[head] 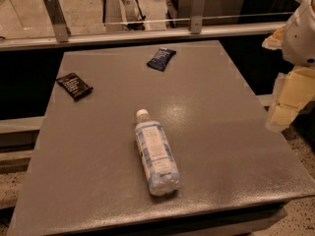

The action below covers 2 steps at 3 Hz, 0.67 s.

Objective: Place blue plastic bottle upright

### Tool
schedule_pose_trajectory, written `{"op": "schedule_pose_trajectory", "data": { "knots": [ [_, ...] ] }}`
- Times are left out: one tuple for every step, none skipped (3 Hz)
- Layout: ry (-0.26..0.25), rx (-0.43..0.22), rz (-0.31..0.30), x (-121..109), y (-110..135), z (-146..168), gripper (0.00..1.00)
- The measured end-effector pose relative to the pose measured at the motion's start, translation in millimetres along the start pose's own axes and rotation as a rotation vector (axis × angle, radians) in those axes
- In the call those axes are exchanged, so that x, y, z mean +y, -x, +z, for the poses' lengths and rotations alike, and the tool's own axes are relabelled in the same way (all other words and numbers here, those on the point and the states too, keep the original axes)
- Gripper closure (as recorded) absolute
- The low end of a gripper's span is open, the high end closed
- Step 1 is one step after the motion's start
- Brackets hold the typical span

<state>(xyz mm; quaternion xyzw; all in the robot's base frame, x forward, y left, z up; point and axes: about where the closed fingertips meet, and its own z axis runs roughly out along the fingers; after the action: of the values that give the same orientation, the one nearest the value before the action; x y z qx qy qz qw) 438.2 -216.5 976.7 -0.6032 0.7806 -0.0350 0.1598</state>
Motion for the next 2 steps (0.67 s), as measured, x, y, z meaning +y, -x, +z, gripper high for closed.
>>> {"op": "schedule_pose_trajectory", "data": {
  "knots": [
    [0.0, 0.0, 0.0, 0.0, 0.0, 0.0, 0.0],
    [0.019, -0.042, 0.012, 17.4, 26.0, 13.4, 0.0]
  ]
}}
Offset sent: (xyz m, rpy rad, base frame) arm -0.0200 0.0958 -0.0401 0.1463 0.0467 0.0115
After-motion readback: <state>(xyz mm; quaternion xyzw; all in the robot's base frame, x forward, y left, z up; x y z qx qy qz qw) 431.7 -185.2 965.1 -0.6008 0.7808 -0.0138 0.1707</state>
